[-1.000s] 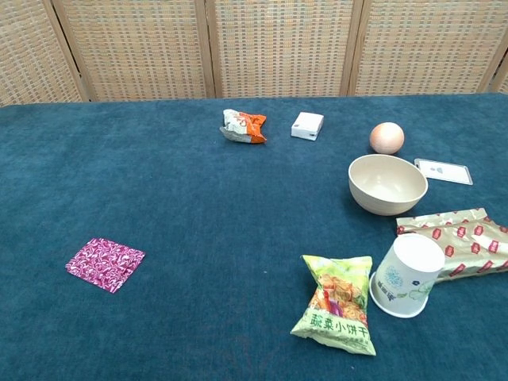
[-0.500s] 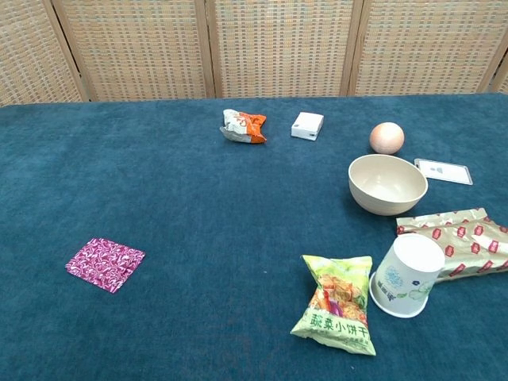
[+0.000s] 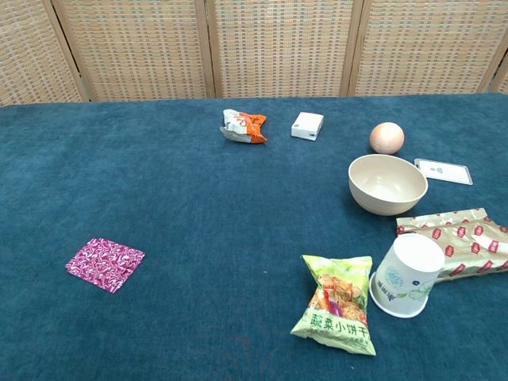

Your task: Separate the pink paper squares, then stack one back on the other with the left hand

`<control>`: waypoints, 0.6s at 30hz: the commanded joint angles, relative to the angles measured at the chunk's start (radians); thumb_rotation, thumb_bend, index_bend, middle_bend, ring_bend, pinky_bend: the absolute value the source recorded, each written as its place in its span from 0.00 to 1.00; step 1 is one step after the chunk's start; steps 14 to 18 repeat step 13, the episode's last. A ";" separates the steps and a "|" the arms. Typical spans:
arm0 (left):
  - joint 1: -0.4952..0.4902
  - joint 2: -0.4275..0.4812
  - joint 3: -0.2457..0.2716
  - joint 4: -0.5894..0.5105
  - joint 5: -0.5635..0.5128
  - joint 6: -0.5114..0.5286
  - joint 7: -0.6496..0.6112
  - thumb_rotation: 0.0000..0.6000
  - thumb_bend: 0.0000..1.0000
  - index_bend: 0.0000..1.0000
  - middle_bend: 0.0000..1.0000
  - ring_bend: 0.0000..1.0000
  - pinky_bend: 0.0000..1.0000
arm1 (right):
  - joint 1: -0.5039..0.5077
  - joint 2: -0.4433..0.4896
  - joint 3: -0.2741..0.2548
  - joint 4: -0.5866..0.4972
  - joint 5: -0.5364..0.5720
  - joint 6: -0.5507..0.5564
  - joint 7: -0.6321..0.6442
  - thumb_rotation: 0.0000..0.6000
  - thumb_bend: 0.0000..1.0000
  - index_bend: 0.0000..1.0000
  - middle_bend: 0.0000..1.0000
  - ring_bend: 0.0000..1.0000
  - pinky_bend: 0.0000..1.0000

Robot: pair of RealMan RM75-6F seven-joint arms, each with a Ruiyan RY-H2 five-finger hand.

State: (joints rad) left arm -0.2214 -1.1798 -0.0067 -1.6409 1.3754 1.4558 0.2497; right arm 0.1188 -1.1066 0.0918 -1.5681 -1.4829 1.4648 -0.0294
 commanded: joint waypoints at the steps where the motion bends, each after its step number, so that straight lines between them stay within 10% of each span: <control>1: 0.002 0.004 -0.005 -0.003 0.000 -0.004 0.001 0.88 0.24 0.17 0.17 0.20 0.35 | 0.000 -0.002 0.000 0.003 -0.001 0.002 0.002 1.00 0.34 0.17 0.15 0.01 0.00; 18: 0.007 0.012 -0.023 -0.011 0.003 -0.020 0.004 0.87 0.24 0.17 0.17 0.20 0.35 | 0.010 -0.005 0.004 0.008 0.003 -0.014 0.002 1.00 0.34 0.17 0.15 0.01 0.00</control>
